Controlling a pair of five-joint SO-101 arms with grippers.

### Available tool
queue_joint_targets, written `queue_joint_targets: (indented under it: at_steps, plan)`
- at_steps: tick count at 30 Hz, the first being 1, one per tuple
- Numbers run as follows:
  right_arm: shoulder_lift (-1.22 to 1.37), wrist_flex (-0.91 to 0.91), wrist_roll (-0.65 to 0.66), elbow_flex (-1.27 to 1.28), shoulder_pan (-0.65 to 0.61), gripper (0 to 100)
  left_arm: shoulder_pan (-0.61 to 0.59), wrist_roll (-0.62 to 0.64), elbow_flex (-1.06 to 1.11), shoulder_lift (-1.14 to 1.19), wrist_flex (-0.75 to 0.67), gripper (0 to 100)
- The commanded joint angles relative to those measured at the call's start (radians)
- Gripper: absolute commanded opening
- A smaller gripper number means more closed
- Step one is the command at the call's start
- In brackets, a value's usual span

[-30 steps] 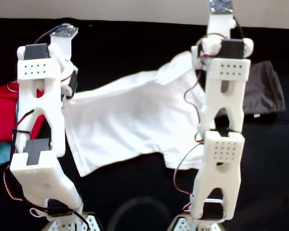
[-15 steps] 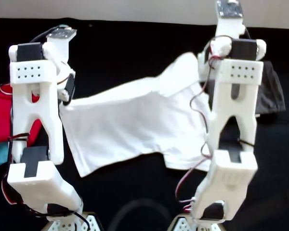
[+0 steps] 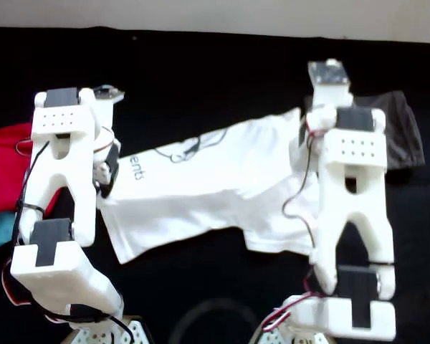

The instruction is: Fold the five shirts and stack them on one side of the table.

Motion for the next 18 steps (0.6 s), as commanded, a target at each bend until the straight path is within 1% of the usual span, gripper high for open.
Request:
queue_joint_targets:
  at_steps: [1, 4, 7, 11, 15, 18]
  plan:
    - [-0.143, -0.065, 0.025, 0.136, 0.015, 0.5, 0.007, -0.002, 0.068, -0.127, -0.040, 1]
    - [-0.199, -0.071, 0.028, 0.197, 0.015, 0.5, 0.010, -0.003, 0.180, -0.226, -0.094, 1]
    - [-0.231, -0.070, 0.069, 0.228, 0.016, 0.5, 0.008, -0.006, 0.317, -0.300, -0.167, 1]
    - [-0.242, -0.068, 0.109, 0.232, 0.077, 0.5, 0.010, -0.006, 0.455, -0.340, -0.256, 1]
    - [-0.239, -0.067, 0.150, 0.257, 0.127, 0.5, 0.012, -0.006, 0.522, -0.343, -0.279, 1]
    - [-0.243, -0.071, 0.170, 0.317, 0.125, 0.5, 0.030, -0.006, 0.544, -0.340, -0.281, 1]
